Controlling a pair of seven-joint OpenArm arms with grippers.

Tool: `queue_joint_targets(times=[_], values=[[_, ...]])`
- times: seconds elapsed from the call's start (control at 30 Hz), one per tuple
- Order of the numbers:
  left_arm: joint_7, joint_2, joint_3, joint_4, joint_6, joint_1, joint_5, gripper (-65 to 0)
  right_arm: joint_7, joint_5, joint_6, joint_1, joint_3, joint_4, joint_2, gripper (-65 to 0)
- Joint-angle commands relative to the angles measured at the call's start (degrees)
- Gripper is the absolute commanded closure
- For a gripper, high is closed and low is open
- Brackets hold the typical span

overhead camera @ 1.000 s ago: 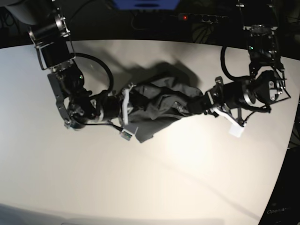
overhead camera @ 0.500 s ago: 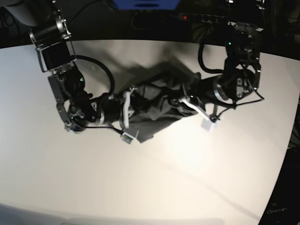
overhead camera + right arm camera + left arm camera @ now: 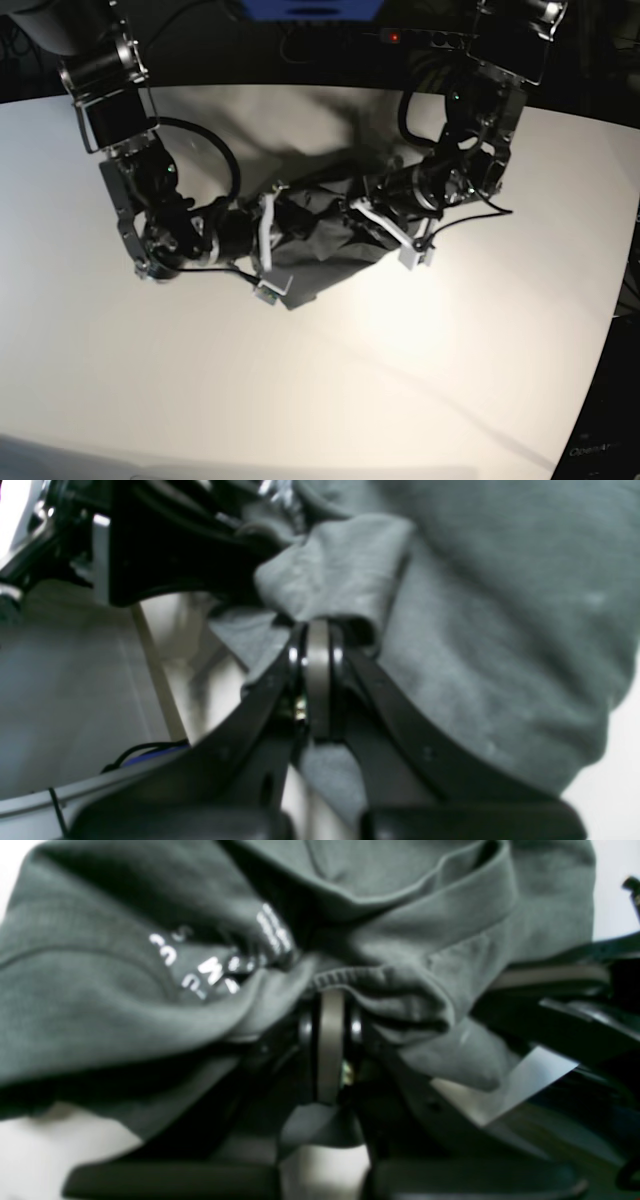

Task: Fold the T-shirt properly

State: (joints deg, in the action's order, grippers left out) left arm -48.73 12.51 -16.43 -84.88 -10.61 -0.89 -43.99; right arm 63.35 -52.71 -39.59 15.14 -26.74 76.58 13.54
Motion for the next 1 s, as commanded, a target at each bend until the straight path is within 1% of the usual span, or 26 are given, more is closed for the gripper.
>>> queue_joint_targets(times=[0.0, 0.1, 0.23, 0.33, 0.43, 0.5, 0.7, 0.8, 0.9, 0.97], values=[[0.16, 0.45, -1.2, 0.97, -0.86, -0.04, 1.39, -1.8, -0.8, -1.23, -0.41, 1.44, 0.32, 0.92, 0.39, -0.3], [2.71, 1.16, -3.84, 4.13, -0.86, -1.8, 1.48, -1.8, -0.63, -1.23, -0.41, 1.61, 0.5, 1.01, 0.83, -0.3], [3.85, 1.25, -6.92, 6.33, -0.86, -3.2, 1.48, -1.8, -0.01, -1.31, -0.41, 1.61, 0.59, 5.14, 2.15, -0.3], [4.03, 1.25, -8.32, 6.6, -0.86, -4.87, 1.57, -1.8, 3.68, -1.31, -0.41, 3.11, 0.76, 8.22, 2.24, -0.3], [3.59, 1.16, -9.64, 6.6, -0.86, -6.37, 4.29, -1.8, 5.44, -1.31, -0.41, 4.51, 0.85, 8.74, 2.33, -0.3], [3.59, 1.16, -10.34, 6.68, -0.86, -6.46, 6.67, -1.8, 5.44, -1.31, -0.41, 5.22, 0.85, 8.74, 2.94, -0.3], [3.5, 0.81, -10.7, 7.91, -0.86, -6.46, 12.65, -1.8, 4.74, -1.31, -0.41, 9.79, 0.68, 8.57, 6.55, -0.3], [3.94, 0.63, -10.61, 10.64, -0.86, -6.54, 13.17, -1.8, 2.71, -1.23, -0.41, 10.84, 0.32, 8.48, 8.04, -0.3], [3.85, 0.63, -10.7, 11.78, -0.86, -7.42, 13.17, -1.8, 0.96, -0.96, -0.41, 10.84, 0.32, 8.3, 8.83, -0.3], [3.85, 0.63, -10.7, 11.78, -0.86, -7.51, 13.17, -1.8, 0.25, 1.24, -0.41, 10.4, 0.5, 8.3, 8.92, -0.3]])
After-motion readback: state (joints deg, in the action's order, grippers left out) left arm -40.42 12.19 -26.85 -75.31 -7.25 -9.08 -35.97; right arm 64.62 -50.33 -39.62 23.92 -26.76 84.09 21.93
